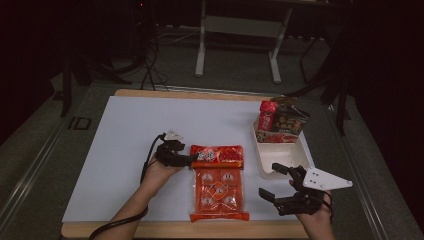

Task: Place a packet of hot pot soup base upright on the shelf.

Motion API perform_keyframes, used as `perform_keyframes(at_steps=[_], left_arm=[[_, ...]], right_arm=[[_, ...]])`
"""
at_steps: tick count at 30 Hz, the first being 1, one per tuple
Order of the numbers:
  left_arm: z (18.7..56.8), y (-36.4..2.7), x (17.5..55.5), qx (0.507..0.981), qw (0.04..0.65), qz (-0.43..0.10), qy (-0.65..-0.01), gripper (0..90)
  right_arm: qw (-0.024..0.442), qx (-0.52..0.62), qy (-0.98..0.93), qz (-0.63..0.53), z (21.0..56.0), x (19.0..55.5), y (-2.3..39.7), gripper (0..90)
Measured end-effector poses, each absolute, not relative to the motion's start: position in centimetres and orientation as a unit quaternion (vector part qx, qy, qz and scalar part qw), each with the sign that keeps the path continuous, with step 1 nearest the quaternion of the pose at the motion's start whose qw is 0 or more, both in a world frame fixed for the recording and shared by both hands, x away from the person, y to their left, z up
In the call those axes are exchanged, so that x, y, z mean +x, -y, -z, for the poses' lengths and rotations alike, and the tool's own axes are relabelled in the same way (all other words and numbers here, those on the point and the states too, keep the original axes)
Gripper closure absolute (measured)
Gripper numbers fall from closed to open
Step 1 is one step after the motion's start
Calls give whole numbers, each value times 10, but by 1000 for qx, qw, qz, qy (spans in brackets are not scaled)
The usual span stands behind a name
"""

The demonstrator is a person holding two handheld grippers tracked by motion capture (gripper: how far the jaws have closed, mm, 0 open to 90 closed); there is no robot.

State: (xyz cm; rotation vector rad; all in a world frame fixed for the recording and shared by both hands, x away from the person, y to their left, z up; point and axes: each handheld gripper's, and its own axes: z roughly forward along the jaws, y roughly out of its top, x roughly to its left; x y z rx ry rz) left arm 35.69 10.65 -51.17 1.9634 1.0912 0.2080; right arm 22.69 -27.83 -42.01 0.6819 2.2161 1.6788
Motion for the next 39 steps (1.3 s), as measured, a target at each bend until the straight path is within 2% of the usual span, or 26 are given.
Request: perform_keyframes(at_steps=[9,16,20,21,23,26,27,28,34,37,39], left_arm=[[532,-103,370,792,415,-69,-443,311],[541,-94,377,801,406,-41,-438,367],[541,-94,379,798,412,-22,-439,475],[541,-94,379,798,414,-14,-438,475],[541,-90,378,807,411,-2,-424,547],[540,-88,377,810,408,-4,-422,552],[539,-86,377,814,399,-7,-422,603],[539,-85,378,814,398,-4,-424,618],[538,-78,376,818,379,-18,-432,806],[535,-70,374,833,359,-38,-419,874],[533,-66,371,844,346,-58,-406,886]], right_arm=[[140,225,-785,-559,424,224,269,108],[136,226,-787,-558,424,224,270,109],[136,228,-785,-560,424,223,271,110],[136,228,-785,-560,424,223,271,110],[134,228,-785,-561,424,224,271,110],[133,226,-786,-559,424,224,270,110],[132,227,-786,-560,425,224,270,111],[132,227,-787,-559,425,224,270,111],[127,228,-787,-559,425,224,269,127],[129,229,-784,-562,425,225,270,127],[127,232,-784,-562,424,225,270,127]])
